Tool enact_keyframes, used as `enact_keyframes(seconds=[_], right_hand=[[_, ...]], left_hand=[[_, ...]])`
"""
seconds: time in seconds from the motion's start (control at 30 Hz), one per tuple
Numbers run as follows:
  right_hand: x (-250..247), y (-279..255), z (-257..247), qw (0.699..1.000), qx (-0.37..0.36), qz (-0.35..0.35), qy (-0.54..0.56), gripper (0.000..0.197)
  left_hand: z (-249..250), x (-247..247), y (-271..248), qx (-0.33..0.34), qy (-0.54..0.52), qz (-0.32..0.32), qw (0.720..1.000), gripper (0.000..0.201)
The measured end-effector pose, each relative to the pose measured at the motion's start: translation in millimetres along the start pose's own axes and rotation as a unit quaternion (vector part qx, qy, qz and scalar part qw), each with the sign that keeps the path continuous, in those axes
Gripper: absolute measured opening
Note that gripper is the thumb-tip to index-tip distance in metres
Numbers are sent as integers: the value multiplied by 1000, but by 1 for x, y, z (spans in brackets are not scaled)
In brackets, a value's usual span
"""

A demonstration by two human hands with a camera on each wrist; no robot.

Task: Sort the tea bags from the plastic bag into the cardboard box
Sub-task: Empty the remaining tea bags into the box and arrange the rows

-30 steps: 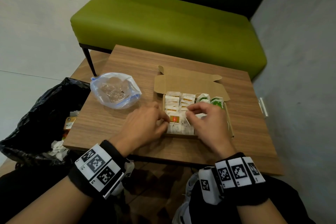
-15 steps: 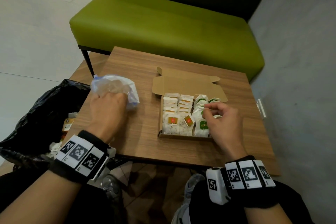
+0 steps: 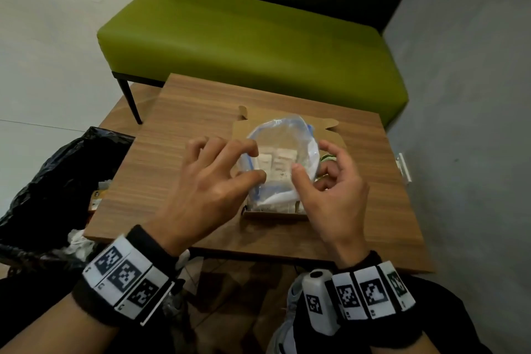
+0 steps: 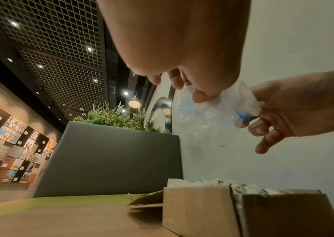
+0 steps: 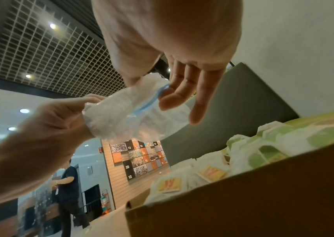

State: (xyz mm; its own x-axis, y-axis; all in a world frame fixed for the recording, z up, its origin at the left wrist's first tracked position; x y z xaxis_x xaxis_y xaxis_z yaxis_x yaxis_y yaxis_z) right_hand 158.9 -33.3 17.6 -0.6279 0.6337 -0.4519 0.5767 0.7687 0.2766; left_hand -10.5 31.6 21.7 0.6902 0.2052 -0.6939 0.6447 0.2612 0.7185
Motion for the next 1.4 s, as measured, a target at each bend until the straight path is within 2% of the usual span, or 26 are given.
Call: enact_keyframes(seconds=[0.1,0.2,0.3,0.4,0.47,0.57,0.77,0.9,0.97,1.03,1.13,1.23,1.3,1.37,1.4], right_hand=[[-13,1,2,994,-59,89,-18,42],[-22,-3,-7,977,-139,161,-20,40],[-24,-7,-10,963,-195,183,-21,30],[-24,-6,-8,964,-200,177,-2,21],[-22,-2,-6,974,-166,150,25,18],[-17,5,1,986,-66,101,111,22],[-4,10,7,974,36,35,219,14],[6,8,9,968,77,-9,240,15],[12,6,7,963,77,-43,254,14],[17,3,3,965,62,-79,242,14],[29,-8,-3,960,30,-160,228,8],[38,-15,-9,927,33,-262,266,25],[39,-14,-13,913,17,-321,251,33],[36,-11,-14,938,-61,-311,140,35],[33,-8,-11,953,-88,-275,95,39]], left_hand=[[-5,2,-1,-8,4,4,1000,13],[-8,4,-3,-21,9,0,1000,7],[-10,4,-4,-35,13,0,999,14],[-10,1,-3,-37,4,9,999,14],[-8,-3,-2,-28,-27,27,999,11],[-6,-7,0,-41,-88,44,994,25],[-7,-11,5,-99,-186,84,974,48],[-12,-3,5,-144,-257,56,954,67],[-9,4,5,-140,-283,15,949,82],[-1,10,6,-110,-285,-24,952,86],[9,18,5,-85,-264,-60,959,78],[3,19,5,-115,-270,-60,954,64],[-6,19,6,-140,-262,-57,953,55],[-11,21,5,-165,-271,-49,947,49],[-13,22,5,-182,-286,-41,940,47]])
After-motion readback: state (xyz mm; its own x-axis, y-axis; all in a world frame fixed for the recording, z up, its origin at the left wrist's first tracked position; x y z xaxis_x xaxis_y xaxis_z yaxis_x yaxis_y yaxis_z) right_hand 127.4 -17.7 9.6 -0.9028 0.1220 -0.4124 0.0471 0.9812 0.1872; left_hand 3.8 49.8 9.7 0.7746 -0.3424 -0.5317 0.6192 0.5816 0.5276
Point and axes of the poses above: each hand's wrist, its own y-axis towards the middle knuckle, its own x-axis out of the palm, z = x × y, the point moved 6 cm from there along y, towards the middle knuckle, and after that the axes turned 8 degrees about -y, right-handed, at the moved point
